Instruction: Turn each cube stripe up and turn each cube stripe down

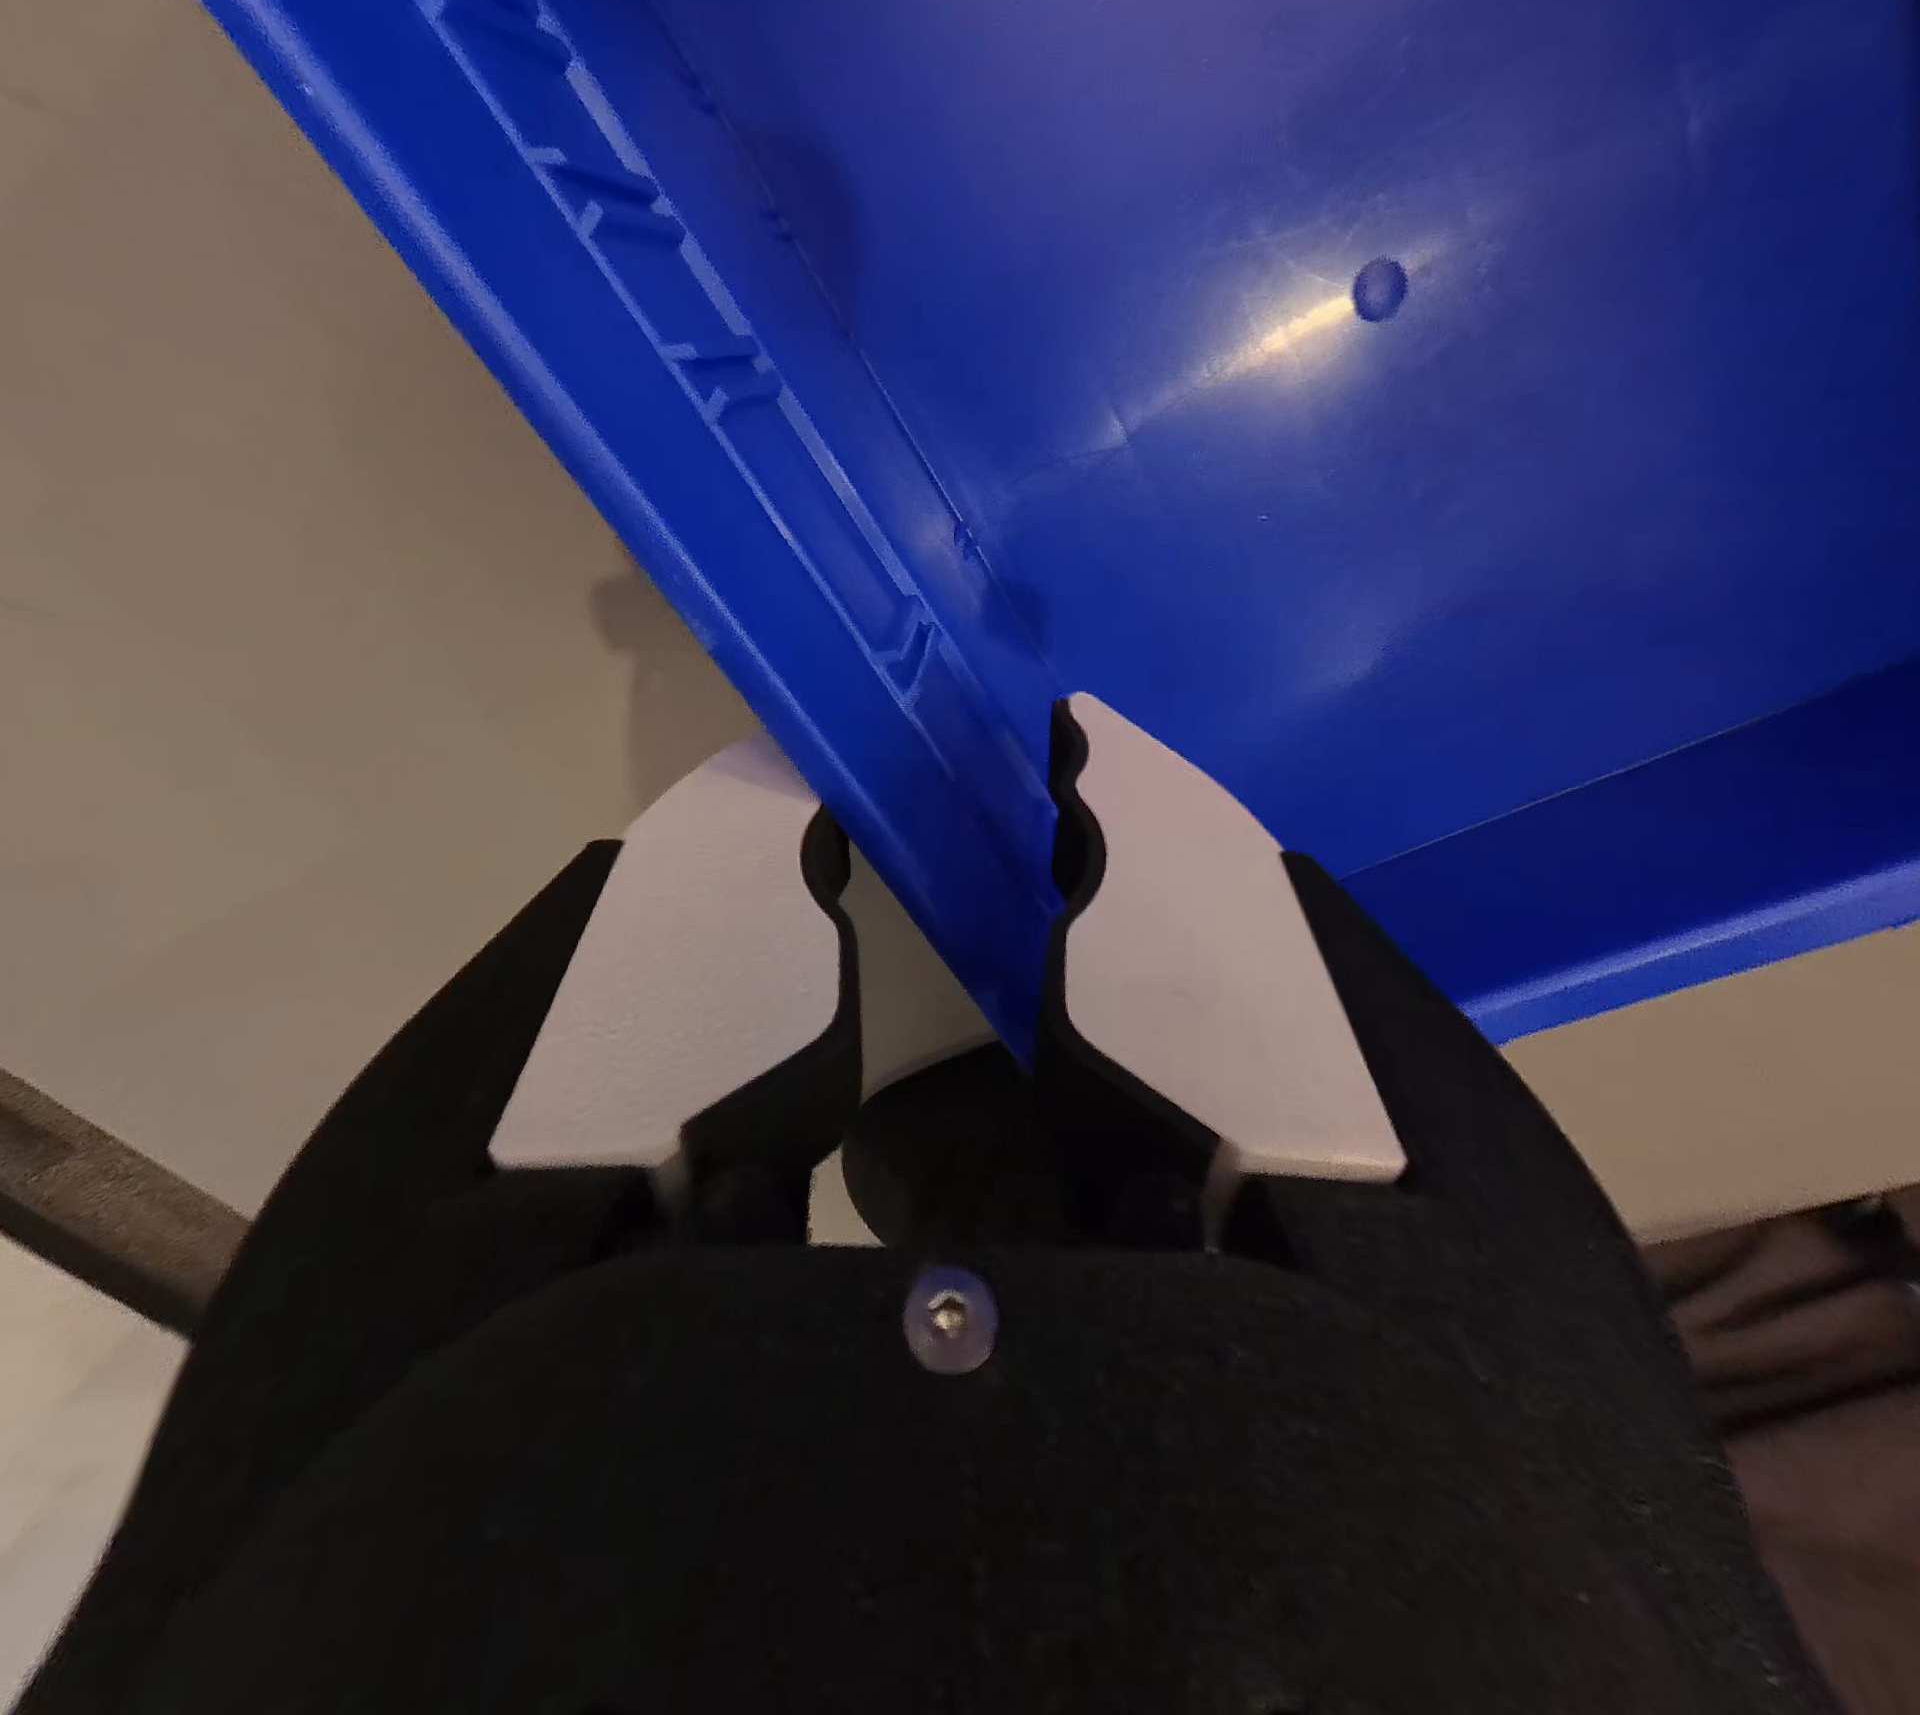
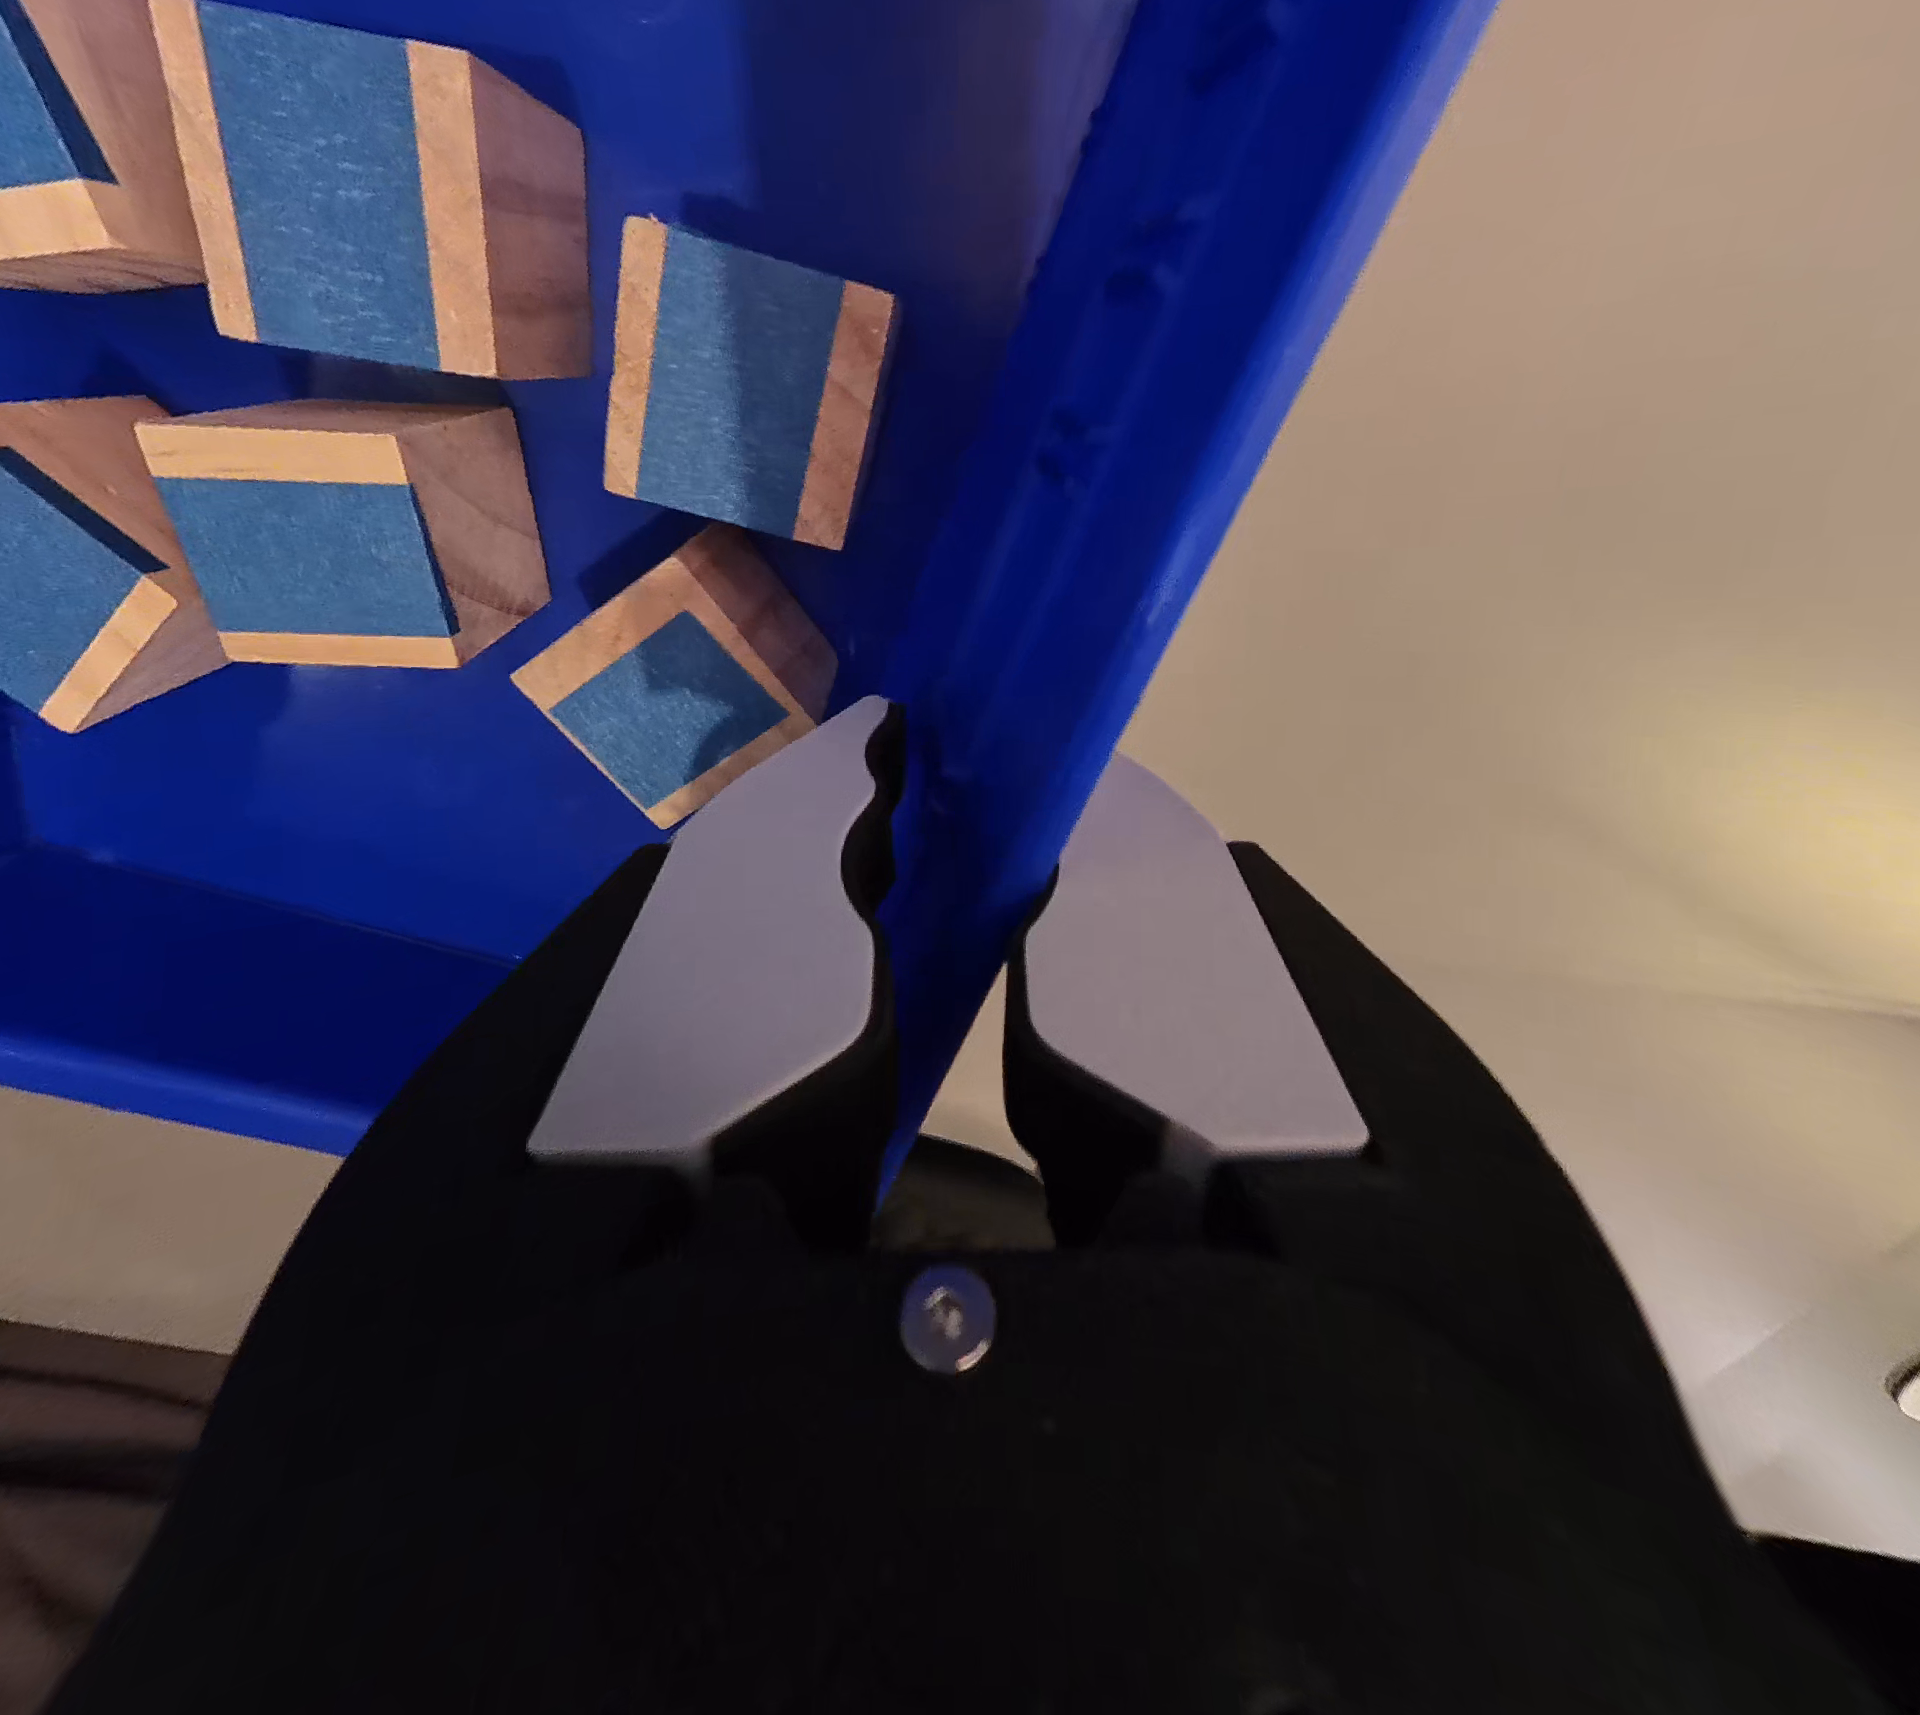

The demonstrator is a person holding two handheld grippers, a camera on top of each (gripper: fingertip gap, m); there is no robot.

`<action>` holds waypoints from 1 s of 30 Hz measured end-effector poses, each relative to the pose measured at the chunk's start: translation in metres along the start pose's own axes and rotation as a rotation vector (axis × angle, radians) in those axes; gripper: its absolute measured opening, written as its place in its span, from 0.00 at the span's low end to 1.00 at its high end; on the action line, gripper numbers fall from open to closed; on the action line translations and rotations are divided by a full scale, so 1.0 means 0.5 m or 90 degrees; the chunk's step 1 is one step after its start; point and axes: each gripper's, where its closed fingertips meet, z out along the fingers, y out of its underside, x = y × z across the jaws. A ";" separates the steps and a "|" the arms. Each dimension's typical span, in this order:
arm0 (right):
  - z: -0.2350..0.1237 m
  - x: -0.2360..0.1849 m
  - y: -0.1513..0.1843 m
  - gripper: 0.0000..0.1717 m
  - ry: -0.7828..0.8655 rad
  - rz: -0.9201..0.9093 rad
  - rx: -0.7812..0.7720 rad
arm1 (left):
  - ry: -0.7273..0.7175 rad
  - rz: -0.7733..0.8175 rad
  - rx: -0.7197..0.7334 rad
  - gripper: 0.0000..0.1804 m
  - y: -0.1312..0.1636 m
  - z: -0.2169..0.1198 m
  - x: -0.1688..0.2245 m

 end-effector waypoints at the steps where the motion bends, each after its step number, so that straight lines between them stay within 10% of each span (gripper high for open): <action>1: 0.002 -0.001 0.003 0.11 -0.013 0.005 -0.002 | 0.017 -0.008 0.002 0.19 0.001 -0.002 0.001; 6: 0.010 -0.003 0.011 0.12 -0.040 0.054 -0.011 | 0.017 -0.028 0.111 0.15 -0.023 -0.065 -0.025; 17: 0.038 -0.017 0.013 0.05 -0.093 0.064 -0.041 | -0.346 -0.154 0.496 0.24 -0.046 -0.323 -0.235; 30: 0.010 0.093 0.047 0.04 -0.115 0.049 -0.077 | -0.354 -0.236 0.645 0.27 0.024 -0.424 -0.313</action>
